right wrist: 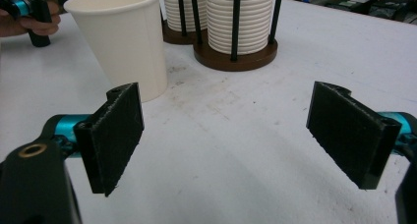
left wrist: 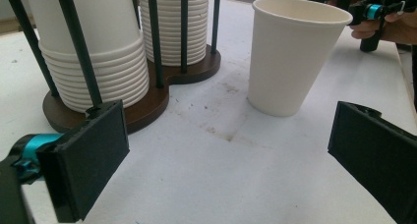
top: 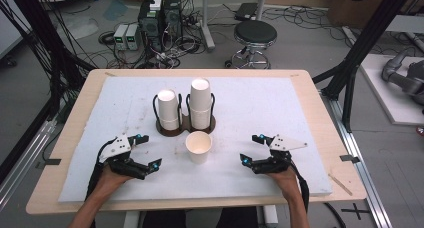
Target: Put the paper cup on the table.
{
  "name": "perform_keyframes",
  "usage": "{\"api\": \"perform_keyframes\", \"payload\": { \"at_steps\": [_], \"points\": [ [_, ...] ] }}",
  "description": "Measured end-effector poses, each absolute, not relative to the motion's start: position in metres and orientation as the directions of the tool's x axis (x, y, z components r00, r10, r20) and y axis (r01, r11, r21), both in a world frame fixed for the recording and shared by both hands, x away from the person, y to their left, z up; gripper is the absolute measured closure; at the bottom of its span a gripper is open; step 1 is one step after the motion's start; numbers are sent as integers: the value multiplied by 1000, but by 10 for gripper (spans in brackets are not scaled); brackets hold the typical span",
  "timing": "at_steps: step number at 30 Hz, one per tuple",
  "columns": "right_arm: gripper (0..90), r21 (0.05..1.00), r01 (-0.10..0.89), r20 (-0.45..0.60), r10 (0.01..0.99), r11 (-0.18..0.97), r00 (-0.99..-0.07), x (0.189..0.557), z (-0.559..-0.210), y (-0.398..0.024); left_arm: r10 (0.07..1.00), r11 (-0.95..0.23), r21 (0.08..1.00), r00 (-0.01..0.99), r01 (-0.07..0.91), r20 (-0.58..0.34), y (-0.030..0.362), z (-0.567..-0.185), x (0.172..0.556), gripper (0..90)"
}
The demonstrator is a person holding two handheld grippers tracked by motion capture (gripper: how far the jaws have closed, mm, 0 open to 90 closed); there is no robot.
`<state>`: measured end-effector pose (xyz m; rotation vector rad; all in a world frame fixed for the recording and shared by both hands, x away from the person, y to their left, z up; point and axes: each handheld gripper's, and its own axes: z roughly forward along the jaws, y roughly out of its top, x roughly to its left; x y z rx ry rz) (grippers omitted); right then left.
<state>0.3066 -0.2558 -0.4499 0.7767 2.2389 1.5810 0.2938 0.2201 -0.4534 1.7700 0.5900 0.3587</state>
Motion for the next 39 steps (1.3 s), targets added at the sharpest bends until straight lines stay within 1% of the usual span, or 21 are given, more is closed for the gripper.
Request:
{"api": "perform_keyframes", "payload": {
  "at_steps": [7, 13, 17, 21, 28, 39],
  "points": [
    [148, 941, 250, 81, 569, 227, -819, 305, -451, -260, 554, -188, 962, 830, 200, -64, 221, -454, 293, 17],
    [148, 939, 229, 49, 558, 257, -828, 305, -451, -257, 551, -185, 963, 832, 196, -64, 222, -454, 293, 17],
    [148, 938, 235, 58, 555, 254, -830, 305, -451, -258, 554, -179, 963, 830, 200, -69, 222, -454, 293, 17],
    [148, 940, 222, 42, 556, 261, -830, 303, -451, -257, 556, -177, 964, 828, 198, -68, 222, -454, 293, 17],
    [148, 938, 228, 48, 552, 261, -832, 304, -451, -257, 558, -173, 964, 827, 202, -73, 223, -454, 293, 17],
    [148, 935, 215, 28, 548, 281, -836, 302, -452, -255, 560, -175, 964, 826, 201, -70, 222, -454, 293, 17]
  ]
}}
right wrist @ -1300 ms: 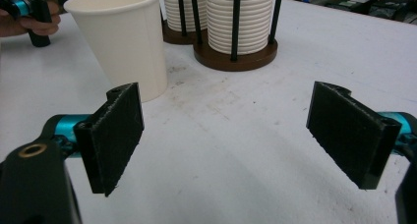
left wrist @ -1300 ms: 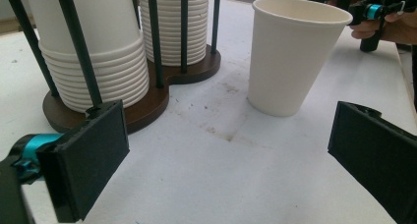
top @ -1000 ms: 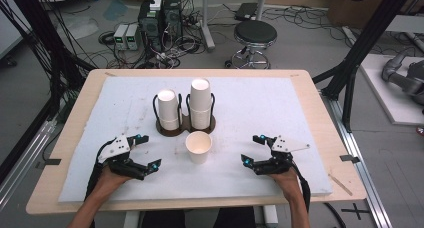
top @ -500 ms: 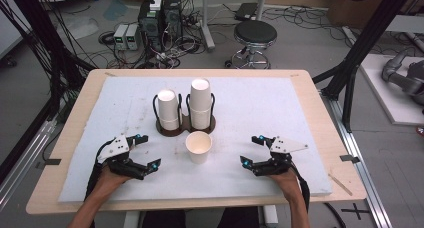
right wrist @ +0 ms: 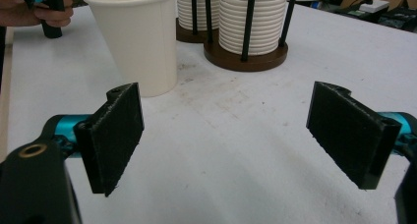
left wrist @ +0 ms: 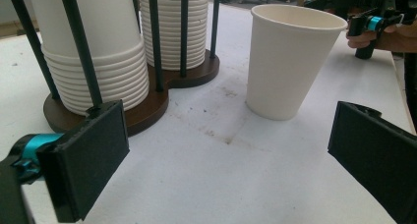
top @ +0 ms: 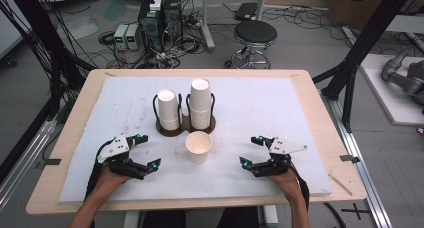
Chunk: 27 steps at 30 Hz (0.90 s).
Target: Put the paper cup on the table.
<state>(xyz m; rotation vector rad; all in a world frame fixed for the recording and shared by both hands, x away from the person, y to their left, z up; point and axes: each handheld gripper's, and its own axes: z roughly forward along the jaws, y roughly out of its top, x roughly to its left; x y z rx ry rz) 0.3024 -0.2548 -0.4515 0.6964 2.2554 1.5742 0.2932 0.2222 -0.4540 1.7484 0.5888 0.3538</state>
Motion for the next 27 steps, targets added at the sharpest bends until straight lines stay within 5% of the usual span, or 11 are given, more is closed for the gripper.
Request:
{"api": "perform_keyframes", "payload": {
  "at_steps": [27],
  "points": [
    [148, 923, 240, 38, 546, 302, -837, 305, -451, -253, 557, -174, 960, 826, 217, -86, 222, -454, 295, 17]
  ]
}}
